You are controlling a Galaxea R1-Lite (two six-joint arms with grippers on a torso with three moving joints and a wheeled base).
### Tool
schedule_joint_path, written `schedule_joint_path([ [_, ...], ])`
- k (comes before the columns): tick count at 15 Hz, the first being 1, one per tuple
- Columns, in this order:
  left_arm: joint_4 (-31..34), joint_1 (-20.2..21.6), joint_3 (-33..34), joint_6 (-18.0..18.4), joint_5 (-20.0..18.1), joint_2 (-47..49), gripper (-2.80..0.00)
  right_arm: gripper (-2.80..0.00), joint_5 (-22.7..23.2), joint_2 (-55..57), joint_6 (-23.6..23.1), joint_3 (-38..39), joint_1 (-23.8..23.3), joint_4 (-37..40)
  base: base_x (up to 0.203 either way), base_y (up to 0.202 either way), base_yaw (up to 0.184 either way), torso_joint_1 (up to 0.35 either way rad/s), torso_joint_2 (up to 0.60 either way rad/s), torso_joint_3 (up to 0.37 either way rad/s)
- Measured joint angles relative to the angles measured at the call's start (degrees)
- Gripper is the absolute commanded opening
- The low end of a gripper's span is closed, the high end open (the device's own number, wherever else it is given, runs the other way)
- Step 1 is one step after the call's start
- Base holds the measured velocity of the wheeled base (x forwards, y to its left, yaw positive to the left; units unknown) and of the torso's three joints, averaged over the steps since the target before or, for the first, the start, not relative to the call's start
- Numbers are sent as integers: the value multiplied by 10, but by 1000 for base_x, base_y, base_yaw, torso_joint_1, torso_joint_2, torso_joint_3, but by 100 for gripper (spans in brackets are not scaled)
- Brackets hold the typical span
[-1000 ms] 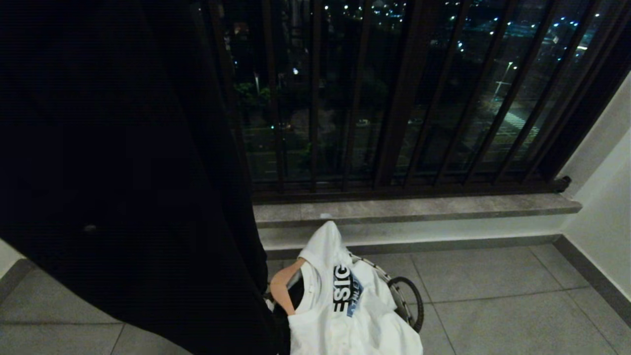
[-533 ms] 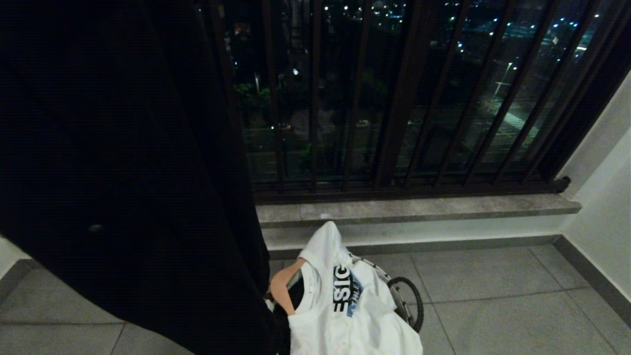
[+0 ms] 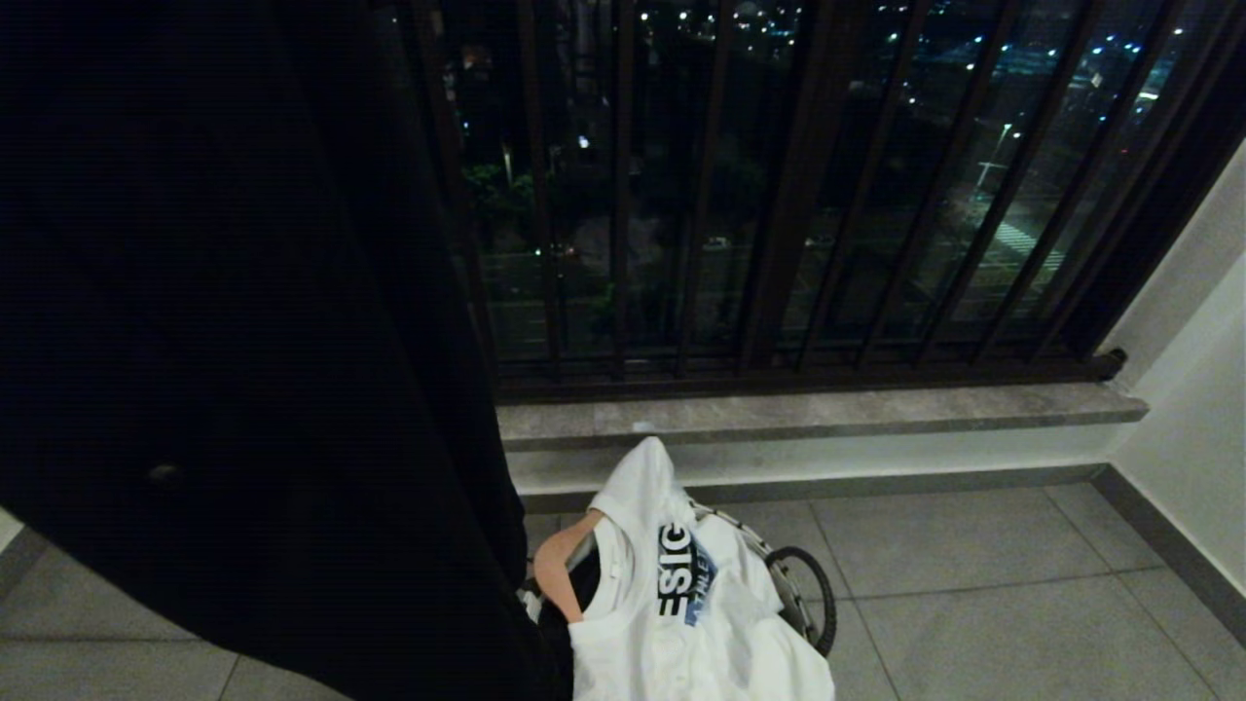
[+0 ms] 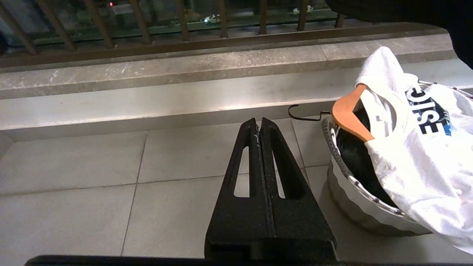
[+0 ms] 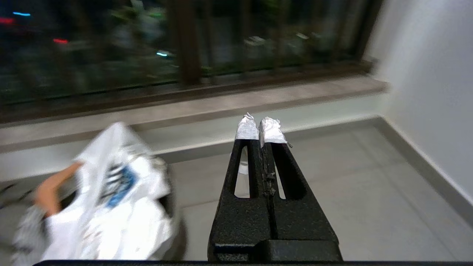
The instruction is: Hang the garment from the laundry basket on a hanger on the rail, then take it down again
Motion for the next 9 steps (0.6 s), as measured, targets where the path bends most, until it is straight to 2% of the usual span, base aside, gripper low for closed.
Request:
schedule_joint_path([
  [3,0,0,0,0,0,0,-280,-280,38,-43,3,54,-1,-25,0,0,0,0,0,0],
  [9,0,0,0,0,0,0,-280,-280,86,-61,-1,207,-1,-152,0,0,0,0,0,0],
])
